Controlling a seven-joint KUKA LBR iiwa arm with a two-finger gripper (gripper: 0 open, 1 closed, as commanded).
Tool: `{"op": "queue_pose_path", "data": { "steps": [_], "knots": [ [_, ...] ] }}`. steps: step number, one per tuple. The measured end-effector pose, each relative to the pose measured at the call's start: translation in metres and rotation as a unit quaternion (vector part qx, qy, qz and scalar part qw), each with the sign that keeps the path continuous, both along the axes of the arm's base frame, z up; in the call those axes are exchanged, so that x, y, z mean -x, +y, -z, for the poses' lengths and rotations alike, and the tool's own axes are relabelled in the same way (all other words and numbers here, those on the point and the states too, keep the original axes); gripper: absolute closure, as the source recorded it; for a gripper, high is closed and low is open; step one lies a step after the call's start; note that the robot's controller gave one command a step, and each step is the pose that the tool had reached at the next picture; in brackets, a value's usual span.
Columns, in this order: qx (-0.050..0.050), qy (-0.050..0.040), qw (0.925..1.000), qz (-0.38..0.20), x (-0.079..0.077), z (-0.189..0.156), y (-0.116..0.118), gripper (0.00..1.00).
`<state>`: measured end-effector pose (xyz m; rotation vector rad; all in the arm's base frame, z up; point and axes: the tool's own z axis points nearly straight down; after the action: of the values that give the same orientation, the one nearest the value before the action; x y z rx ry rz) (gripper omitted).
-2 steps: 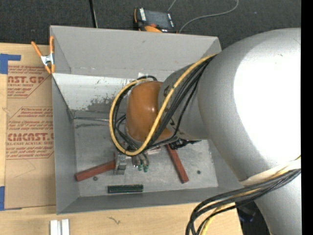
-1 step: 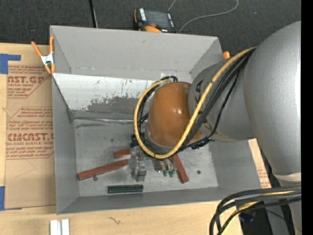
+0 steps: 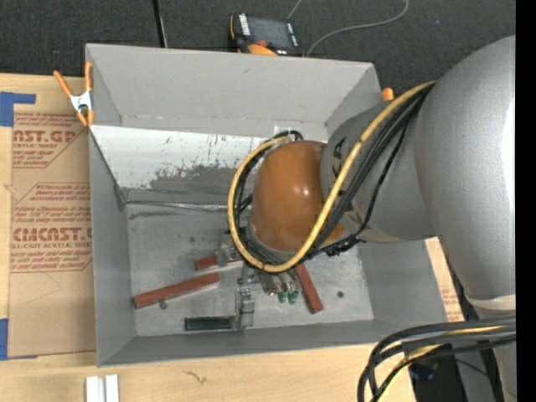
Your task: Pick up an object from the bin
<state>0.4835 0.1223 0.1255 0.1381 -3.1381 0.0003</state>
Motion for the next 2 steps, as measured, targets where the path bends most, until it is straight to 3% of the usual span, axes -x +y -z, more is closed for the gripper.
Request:
{"op": "queue_pose_path", "data": {
  "steps": [1,2],
  "knots": [
    [-0.001,0.0003,0.9999,-0.016,-0.0267,0.0584,0.0484,0.0],
    [0.0,-0.0006,0.9999,-0.014,-0.0268,0.0551,0.0462,1.0]
  ]
}}
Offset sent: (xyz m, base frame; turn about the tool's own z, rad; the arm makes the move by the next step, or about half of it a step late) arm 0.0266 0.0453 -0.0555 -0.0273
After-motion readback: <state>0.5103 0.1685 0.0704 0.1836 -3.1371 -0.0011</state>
